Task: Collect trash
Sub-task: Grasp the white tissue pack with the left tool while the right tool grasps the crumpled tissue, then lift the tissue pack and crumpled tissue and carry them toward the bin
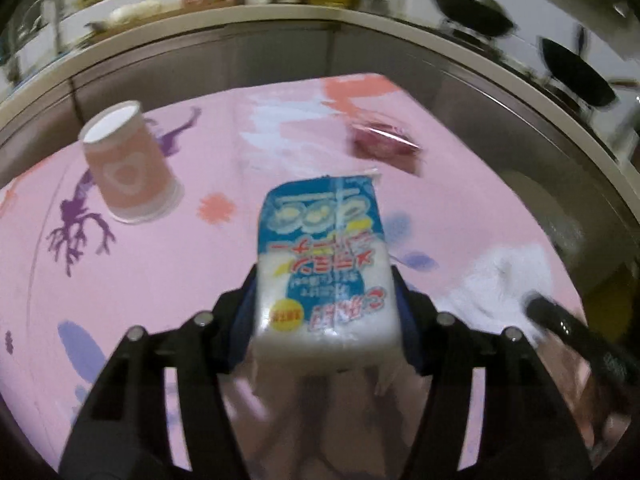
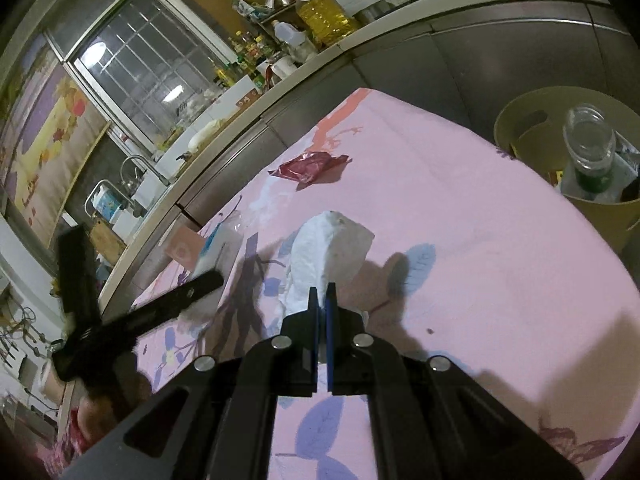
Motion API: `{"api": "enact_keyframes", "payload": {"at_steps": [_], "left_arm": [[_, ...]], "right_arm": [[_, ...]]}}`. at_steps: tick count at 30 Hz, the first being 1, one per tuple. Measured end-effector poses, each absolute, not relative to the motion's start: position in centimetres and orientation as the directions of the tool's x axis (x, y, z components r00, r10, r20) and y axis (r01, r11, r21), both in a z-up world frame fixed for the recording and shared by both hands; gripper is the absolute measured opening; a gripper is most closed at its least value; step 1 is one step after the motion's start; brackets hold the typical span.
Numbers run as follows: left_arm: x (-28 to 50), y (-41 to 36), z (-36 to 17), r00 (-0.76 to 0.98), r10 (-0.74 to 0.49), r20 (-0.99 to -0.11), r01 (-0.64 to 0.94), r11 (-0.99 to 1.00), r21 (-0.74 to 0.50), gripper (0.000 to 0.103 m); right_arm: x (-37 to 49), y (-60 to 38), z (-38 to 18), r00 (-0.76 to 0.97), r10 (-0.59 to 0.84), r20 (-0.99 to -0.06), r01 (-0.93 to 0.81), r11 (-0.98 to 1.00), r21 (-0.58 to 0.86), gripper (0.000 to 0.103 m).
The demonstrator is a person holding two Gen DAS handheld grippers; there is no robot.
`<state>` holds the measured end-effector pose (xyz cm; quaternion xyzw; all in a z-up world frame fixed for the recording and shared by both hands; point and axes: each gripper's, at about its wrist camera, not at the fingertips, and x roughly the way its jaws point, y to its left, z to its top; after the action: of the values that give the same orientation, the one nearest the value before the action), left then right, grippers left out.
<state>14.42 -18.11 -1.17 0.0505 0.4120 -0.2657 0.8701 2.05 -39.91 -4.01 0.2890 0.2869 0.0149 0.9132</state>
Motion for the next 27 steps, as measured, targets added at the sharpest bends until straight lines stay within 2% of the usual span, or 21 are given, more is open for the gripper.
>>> {"api": "enact_keyframes", "payload": {"at_steps": [4,9,19,27], "left_arm": [[10.5,-19.3,-1.7,0.498,-0.42,-0.759,0.57,0.818,-0.078,0.059],[7.6,-19.2,-2.7,0.522,-0.343,-0.781,0.574,0.818,0.025,0.06],[5.2,-16.7,-3.8,0.531,-0.279,-0.8,0.537,0.841,0.063,0.06],[3.0,-15.9,-4.2,0.527,-0.289,-0.799,0.555,0.829,0.067,0.06]], "right_arm": [[0.5,-40.5,-4.5,0.827,0.207,-0.522,0.142,0.822,0.551,0.0],[-2.2,-39.1,-5.9,0.795,0.262,-0.548,0.123,0.814,0.568,0.0],[-5.7,-34.9,-6.7,0.754,0.28,-0.594,0.102,0.844,0.527,0.0],[-6.5,-32.7,-7.3,0.734,0.266,-0.625,0.115,0.858,0.501,0.0]]}}
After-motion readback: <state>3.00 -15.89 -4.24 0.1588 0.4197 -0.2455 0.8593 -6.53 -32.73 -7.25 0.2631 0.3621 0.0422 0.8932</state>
